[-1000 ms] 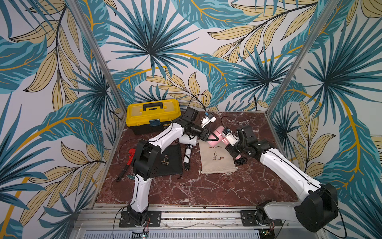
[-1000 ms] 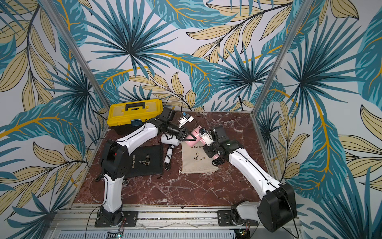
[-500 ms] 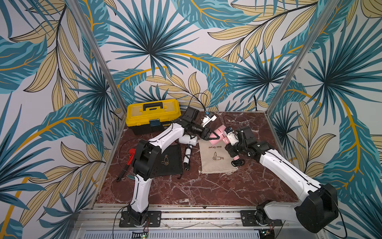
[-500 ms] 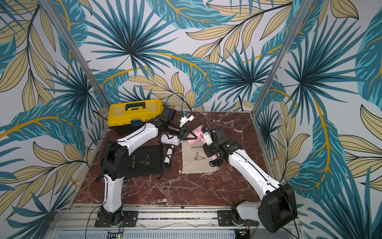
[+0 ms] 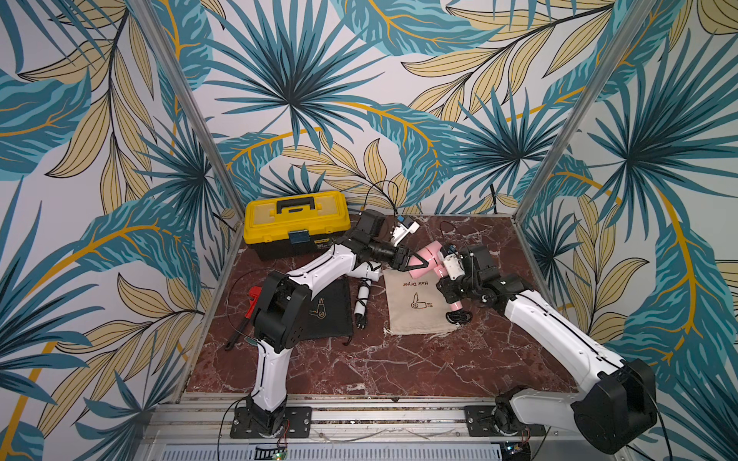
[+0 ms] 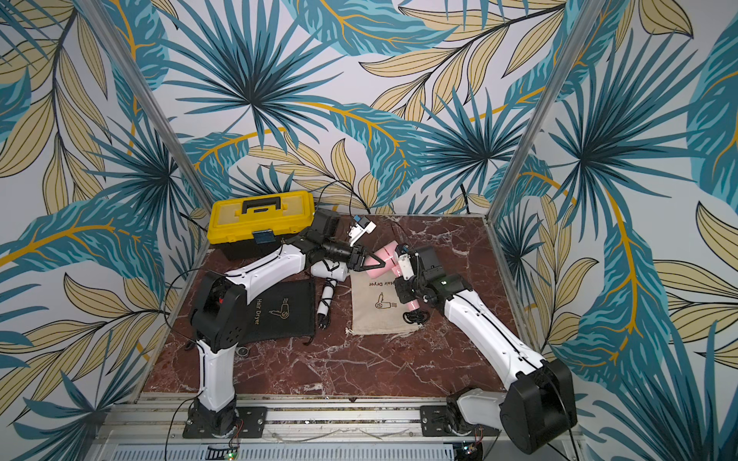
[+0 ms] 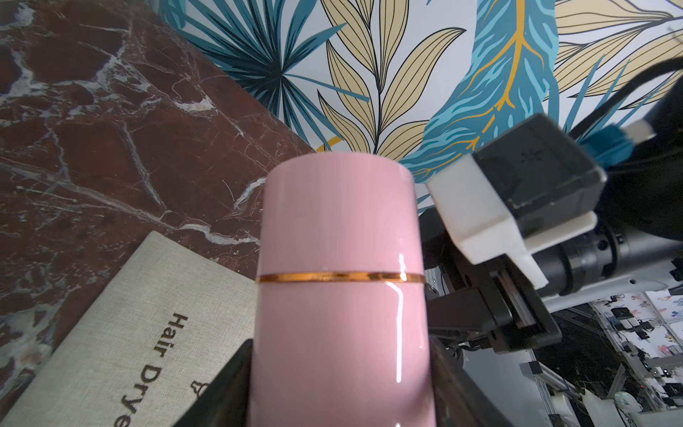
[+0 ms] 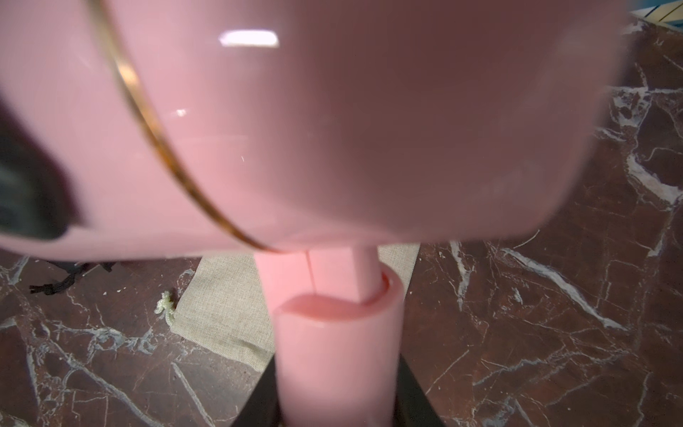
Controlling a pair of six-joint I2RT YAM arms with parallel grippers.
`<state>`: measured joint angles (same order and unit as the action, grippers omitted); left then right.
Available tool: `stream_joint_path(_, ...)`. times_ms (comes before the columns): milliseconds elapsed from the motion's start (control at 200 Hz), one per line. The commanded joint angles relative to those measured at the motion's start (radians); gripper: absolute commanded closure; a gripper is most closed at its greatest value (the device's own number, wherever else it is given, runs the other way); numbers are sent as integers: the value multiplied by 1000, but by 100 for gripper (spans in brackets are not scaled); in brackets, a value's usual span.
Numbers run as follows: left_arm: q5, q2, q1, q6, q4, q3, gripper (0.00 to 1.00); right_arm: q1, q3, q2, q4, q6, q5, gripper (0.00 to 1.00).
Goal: Pack away hair dryers
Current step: Fold the hair dryer.
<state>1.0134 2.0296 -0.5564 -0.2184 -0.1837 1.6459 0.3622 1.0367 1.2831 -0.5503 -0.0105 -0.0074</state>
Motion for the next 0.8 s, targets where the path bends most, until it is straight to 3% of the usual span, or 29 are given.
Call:
stream_joint_path(0,48,-13,-66,-32,-43,-69,100,-42,45,-15,314,202,82,81)
stream_joint_path(461,9,0,-94,-38,1,-113,100,-43,38,-18,350,204,55,81)
stream_joint_path(796,68,18,-62,-54,0,-39,99,-44,-6,-56,351,45,-22,76)
